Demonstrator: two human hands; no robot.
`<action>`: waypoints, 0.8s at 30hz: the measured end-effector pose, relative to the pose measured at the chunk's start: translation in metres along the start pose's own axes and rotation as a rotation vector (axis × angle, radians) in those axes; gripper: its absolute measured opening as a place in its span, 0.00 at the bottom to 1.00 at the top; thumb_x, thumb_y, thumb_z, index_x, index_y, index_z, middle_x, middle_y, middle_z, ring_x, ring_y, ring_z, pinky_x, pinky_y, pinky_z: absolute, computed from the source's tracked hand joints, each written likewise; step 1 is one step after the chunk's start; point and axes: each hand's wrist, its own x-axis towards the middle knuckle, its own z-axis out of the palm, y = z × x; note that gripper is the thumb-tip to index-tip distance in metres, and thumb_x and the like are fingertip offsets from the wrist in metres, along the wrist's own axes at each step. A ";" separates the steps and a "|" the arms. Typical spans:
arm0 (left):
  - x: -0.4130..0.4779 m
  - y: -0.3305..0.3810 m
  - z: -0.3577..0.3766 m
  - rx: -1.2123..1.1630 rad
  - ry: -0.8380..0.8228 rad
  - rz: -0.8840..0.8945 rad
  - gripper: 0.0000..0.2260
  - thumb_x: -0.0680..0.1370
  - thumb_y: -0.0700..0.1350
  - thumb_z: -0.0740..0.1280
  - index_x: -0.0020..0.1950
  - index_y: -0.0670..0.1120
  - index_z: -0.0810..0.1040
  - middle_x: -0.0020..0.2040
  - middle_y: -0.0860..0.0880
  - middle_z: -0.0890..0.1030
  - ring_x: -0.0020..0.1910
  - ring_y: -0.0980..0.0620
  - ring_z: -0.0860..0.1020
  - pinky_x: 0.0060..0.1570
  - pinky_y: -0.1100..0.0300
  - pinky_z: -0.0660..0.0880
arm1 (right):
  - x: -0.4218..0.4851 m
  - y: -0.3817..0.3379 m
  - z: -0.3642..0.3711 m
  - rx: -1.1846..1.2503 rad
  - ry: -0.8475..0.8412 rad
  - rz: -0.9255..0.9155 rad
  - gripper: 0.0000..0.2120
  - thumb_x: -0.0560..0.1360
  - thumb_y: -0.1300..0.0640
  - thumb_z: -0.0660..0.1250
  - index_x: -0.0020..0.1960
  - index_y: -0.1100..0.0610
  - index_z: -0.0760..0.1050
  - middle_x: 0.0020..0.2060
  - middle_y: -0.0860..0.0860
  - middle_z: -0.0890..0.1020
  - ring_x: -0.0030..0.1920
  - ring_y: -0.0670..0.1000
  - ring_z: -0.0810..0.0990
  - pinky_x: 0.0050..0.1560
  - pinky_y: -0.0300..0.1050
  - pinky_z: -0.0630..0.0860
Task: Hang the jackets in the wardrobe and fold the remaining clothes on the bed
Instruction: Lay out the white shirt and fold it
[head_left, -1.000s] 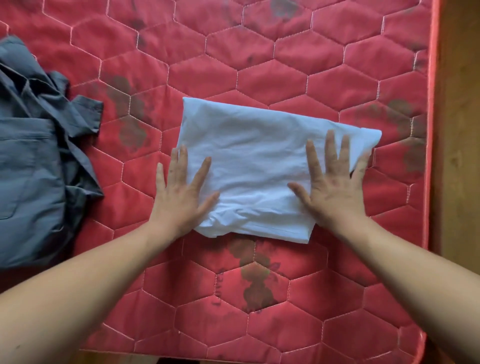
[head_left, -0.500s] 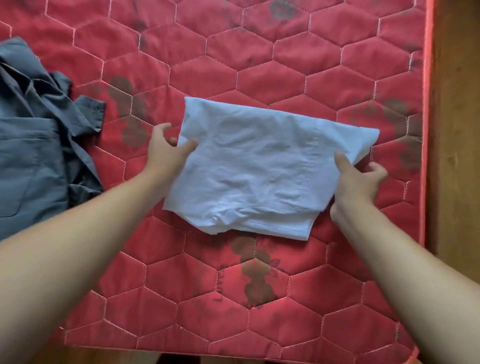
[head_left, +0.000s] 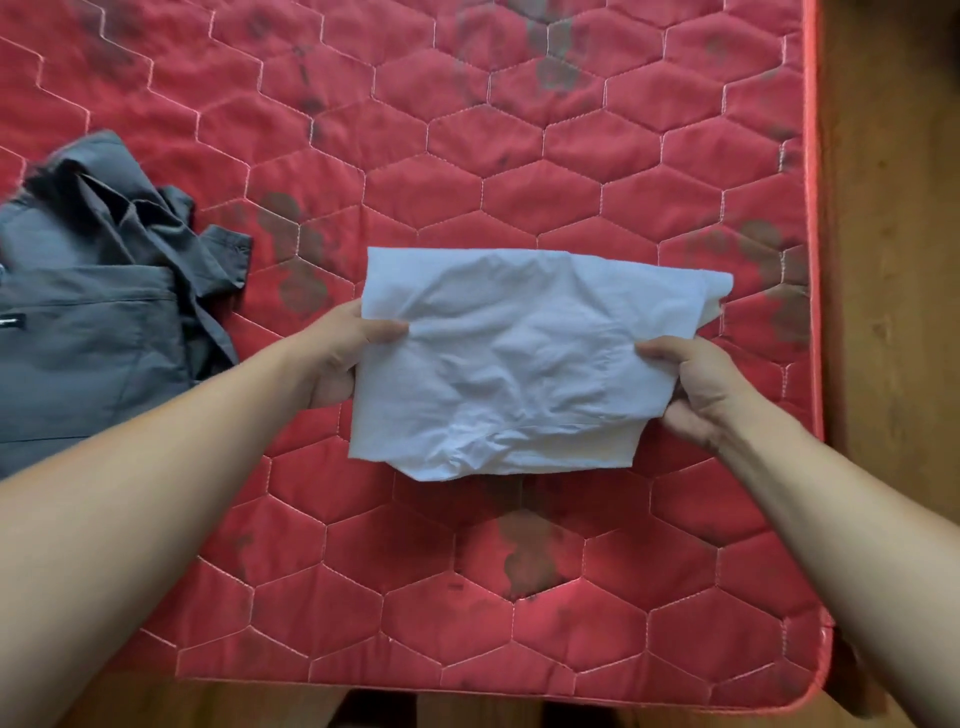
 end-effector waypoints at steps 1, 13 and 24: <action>-0.011 0.003 -0.001 -0.009 0.008 0.009 0.13 0.80 0.35 0.65 0.63 0.44 0.80 0.58 0.42 0.85 0.54 0.41 0.85 0.46 0.48 0.83 | -0.009 -0.005 0.003 -0.018 -0.011 -0.014 0.20 0.76 0.71 0.63 0.67 0.64 0.77 0.59 0.60 0.84 0.59 0.62 0.83 0.58 0.61 0.80; -0.295 0.079 -0.009 -0.152 0.035 0.118 0.16 0.80 0.36 0.66 0.67 0.45 0.78 0.63 0.40 0.82 0.59 0.39 0.82 0.54 0.44 0.82 | -0.230 -0.096 0.069 -0.089 -0.341 -0.121 0.17 0.78 0.65 0.66 0.66 0.60 0.77 0.59 0.59 0.84 0.54 0.58 0.85 0.46 0.51 0.83; -0.584 0.033 -0.032 -0.455 0.407 0.346 0.17 0.82 0.37 0.64 0.71 0.42 0.74 0.66 0.39 0.80 0.65 0.39 0.79 0.67 0.38 0.72 | -0.423 -0.120 0.210 -0.438 -0.851 -0.116 0.12 0.76 0.63 0.68 0.56 0.54 0.84 0.59 0.61 0.84 0.54 0.59 0.85 0.48 0.55 0.83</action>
